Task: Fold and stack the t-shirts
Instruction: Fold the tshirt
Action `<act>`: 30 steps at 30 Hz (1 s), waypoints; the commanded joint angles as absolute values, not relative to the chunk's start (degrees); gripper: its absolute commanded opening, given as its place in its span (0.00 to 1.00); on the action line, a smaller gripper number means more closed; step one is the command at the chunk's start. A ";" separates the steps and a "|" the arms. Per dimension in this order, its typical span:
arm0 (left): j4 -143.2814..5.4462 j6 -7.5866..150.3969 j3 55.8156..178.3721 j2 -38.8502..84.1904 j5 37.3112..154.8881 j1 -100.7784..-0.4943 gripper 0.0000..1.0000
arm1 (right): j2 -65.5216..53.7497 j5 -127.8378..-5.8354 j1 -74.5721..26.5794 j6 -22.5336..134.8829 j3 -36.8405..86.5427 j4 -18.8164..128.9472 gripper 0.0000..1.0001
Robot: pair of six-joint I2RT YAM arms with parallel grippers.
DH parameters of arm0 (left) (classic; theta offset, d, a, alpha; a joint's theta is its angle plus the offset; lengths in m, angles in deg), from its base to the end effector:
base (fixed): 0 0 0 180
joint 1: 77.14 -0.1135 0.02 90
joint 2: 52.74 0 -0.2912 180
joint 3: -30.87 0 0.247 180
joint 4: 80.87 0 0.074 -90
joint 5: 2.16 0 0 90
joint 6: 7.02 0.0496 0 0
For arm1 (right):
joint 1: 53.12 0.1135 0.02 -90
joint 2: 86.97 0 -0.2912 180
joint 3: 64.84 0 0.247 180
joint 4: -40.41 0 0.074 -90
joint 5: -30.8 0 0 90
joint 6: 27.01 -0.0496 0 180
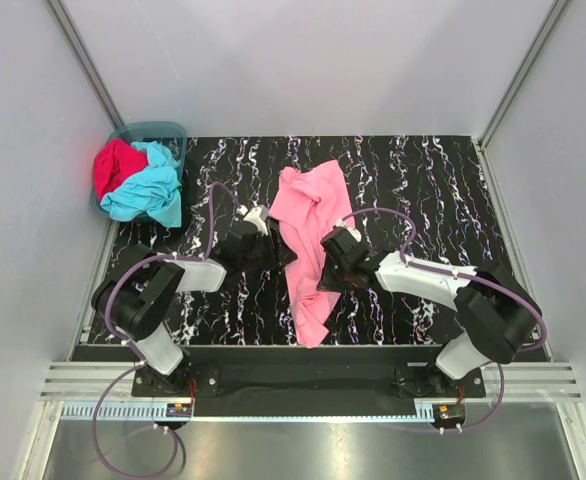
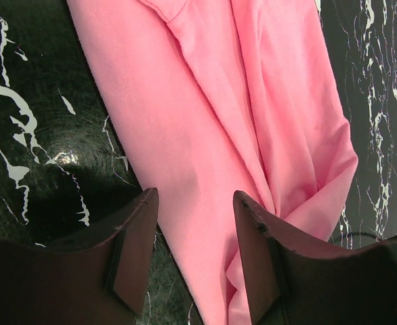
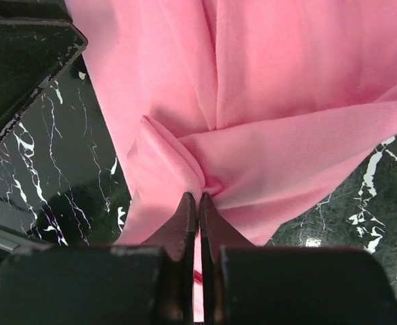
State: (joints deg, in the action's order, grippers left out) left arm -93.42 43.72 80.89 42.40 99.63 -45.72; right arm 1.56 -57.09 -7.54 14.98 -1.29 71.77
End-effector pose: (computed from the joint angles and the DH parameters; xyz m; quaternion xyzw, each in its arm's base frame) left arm 0.2709 -0.1774 0.1625 -0.0104 0.8737 -0.3499 0.3377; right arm 0.2147 0.2165 0.1974 0.0256 0.9567 0.1989 0.2110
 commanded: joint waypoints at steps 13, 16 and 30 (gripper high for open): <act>-96.52 44.67 81.49 41.40 100.14 -45.58 0.52 | -4.53 -52.08 -6.98 17.37 1.78 76.53 0.23; -96.52 44.75 81.23 40.96 100.14 -45.58 0.51 | -3.74 -52.95 -7.07 17.29 1.69 76.44 0.25; -96.52 44.84 81.13 40.52 100.06 -45.58 0.51 | -2.86 -53.57 -6.98 17.46 1.51 76.09 0.25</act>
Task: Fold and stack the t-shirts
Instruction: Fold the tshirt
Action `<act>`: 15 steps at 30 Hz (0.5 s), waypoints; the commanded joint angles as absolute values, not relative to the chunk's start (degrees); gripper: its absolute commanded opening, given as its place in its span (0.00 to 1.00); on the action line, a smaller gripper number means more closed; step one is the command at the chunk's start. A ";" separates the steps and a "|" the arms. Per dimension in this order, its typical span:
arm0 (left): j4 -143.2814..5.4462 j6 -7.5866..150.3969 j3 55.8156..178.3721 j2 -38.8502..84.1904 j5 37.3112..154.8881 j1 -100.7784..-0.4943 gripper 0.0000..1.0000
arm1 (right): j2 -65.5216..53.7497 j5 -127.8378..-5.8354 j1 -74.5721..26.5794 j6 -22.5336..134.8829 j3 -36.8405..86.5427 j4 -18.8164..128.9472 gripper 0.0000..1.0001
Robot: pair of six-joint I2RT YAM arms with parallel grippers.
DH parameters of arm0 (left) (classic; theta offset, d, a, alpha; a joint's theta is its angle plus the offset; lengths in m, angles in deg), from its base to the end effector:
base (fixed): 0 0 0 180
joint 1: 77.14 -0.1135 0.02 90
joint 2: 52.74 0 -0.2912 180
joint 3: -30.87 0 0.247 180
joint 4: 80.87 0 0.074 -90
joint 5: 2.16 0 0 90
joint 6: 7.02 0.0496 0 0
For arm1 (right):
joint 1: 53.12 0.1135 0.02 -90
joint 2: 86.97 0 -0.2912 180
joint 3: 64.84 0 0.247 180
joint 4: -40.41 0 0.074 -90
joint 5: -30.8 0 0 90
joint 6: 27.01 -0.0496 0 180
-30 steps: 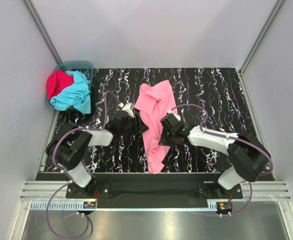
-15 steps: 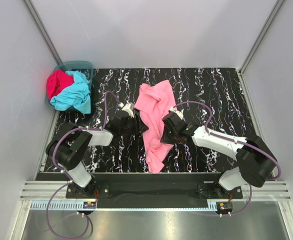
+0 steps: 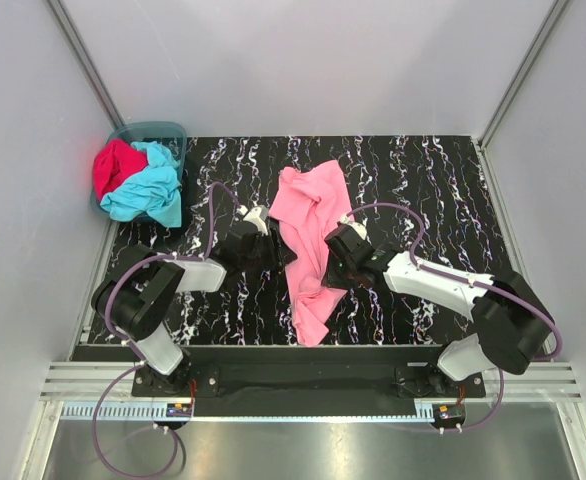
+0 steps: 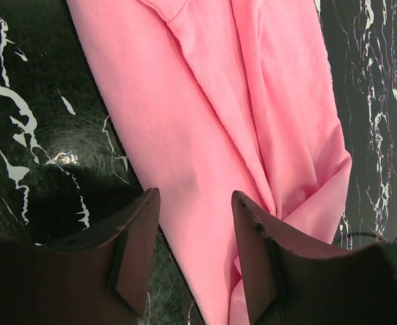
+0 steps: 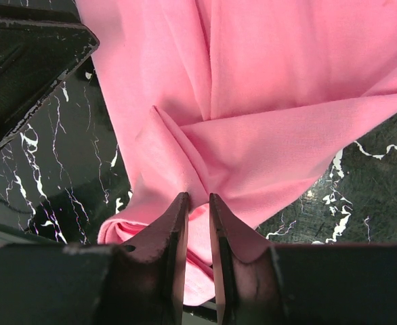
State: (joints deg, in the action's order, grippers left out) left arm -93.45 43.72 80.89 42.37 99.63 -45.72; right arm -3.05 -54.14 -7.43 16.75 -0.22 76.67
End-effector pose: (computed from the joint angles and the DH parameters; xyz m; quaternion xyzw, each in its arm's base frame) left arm 0.2709 -0.1774 0.1627 -0.0103 0.8735 -0.3502 0.3381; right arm 0.2072 0.2059 0.2196 0.0176 0.9542 0.1833 0.2359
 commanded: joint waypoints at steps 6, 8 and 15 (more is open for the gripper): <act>-96.52 44.84 80.87 40.25 100.06 -45.58 0.50 | -1.01 -55.06 -7.07 17.02 0.81 73.99 0.24; -96.43 44.93 80.87 40.17 100.06 -45.58 0.50 | -0.22 -55.68 -6.98 16.76 0.72 73.02 0.24; -95.91 45.37 80.87 39.72 99.70 -45.58 0.50 | -2.14 -53.67 -7.07 16.67 0.46 72.57 0.00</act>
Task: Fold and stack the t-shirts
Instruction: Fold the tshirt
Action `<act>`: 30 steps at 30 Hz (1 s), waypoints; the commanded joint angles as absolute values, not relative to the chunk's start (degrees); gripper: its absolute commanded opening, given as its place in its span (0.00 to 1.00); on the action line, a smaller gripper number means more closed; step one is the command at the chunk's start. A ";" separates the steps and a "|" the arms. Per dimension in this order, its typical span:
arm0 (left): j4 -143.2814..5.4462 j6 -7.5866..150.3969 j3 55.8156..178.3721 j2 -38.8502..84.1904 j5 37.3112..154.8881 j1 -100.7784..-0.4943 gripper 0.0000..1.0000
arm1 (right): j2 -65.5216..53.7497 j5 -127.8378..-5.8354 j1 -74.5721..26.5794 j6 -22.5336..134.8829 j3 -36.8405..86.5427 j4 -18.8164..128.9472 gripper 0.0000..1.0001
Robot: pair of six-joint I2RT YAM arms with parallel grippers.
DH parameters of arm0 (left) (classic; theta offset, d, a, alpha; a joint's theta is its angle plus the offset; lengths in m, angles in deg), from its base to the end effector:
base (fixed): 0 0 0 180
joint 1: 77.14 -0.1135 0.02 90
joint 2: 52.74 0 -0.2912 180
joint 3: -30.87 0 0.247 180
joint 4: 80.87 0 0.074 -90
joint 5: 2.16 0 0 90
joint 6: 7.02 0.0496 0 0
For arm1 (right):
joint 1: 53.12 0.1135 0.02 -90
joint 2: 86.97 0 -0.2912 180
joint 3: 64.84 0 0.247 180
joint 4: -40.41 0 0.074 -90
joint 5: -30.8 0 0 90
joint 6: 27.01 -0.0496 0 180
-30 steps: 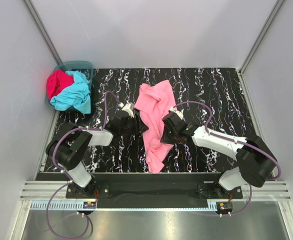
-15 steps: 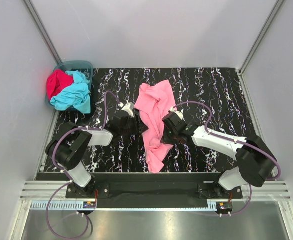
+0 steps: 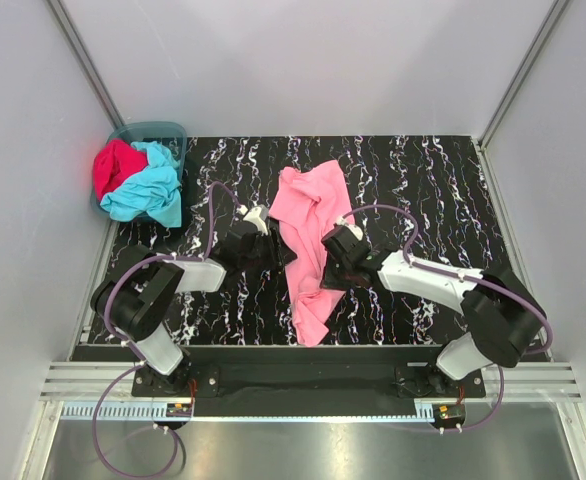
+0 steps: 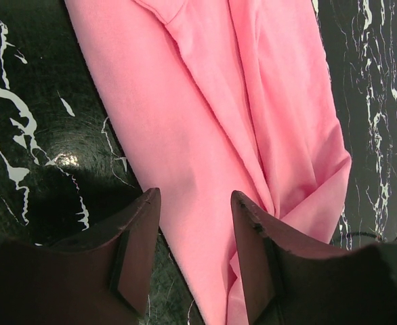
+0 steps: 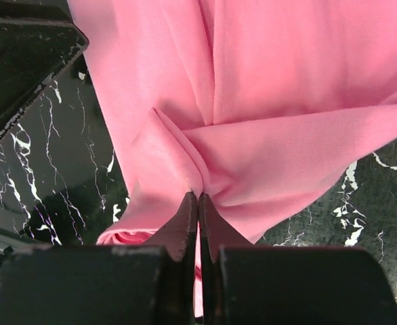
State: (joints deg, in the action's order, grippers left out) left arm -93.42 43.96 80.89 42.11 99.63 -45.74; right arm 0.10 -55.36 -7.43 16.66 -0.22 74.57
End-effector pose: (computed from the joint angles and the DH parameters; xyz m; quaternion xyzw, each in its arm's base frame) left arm 0.2708 -0.1771 0.1641 -0.0084 0.8725 -0.3503 0.3404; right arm 0.2129 0.2133 0.2069 0.0150 0.9572 0.1843 0.2225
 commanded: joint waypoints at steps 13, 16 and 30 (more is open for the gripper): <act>-96.96 45.02 80.61 39.64 100.05 -45.50 0.49 | -20.85 -42.06 -7.07 12.82 -3.92 89.79 0.00; -97.57 44.67 80.78 39.99 100.49 -45.58 0.49 | -25.51 -40.74 -7.07 7.90 -7.17 94.96 0.00; -98.80 43.87 82.45 40.95 101.73 -45.58 0.49 | -38.54 -39.15 -7.07 -9.96 -9.04 119.84 0.00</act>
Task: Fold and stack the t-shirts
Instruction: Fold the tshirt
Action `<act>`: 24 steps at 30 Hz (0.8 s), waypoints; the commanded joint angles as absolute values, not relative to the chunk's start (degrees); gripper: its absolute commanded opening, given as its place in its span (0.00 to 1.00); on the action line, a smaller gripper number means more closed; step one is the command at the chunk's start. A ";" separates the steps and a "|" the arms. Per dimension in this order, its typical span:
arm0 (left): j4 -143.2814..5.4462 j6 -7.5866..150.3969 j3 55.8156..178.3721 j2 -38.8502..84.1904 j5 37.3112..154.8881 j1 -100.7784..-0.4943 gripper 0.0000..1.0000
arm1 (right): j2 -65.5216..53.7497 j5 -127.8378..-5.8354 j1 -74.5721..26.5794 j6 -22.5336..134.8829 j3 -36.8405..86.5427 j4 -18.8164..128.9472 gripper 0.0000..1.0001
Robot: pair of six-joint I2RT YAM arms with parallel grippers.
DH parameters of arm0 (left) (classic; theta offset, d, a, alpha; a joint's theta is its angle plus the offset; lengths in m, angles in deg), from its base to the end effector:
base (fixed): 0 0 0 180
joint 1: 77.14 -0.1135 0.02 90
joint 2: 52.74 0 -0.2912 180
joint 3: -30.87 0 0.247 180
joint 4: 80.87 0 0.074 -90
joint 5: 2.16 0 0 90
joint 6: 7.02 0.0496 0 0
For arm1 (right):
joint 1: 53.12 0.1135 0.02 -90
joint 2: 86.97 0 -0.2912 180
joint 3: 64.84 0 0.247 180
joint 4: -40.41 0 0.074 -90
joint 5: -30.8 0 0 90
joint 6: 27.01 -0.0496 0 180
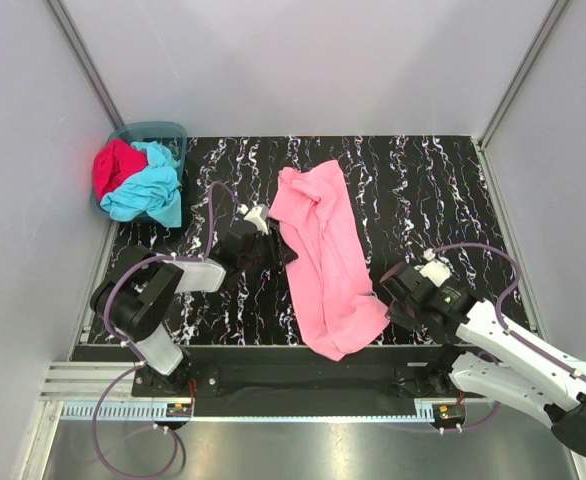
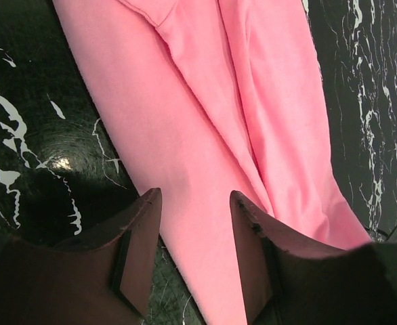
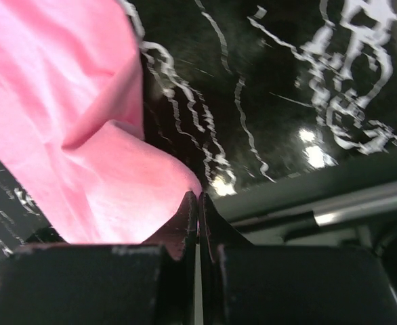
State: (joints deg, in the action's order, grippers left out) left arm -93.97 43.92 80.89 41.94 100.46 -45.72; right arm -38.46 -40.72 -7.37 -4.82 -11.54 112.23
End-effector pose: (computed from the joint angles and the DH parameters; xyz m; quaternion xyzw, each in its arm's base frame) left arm 0.2706 -0.1780 0.1660 -0.0043 0.8691 -0.3583 0.3409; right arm 0.0953 0.0753 0.2408 0.2164 0.9433 0.0782 0.2393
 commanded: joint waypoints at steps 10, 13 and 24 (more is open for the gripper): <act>-100.39 43.17 82.98 42.27 102.25 -45.58 0.49 | -37.40 -49.87 -4.79 -12.07 -12.10 113.45 0.08; -99.95 43.70 82.54 41.75 101.99 -45.58 0.49 | -37.48 -48.48 -3.91 -12.25 -11.85 112.57 0.27; -99.51 44.05 82.10 41.13 101.37 -45.58 0.49 | -41.01 -32.85 -3.46 -12.87 -0.35 122.59 0.34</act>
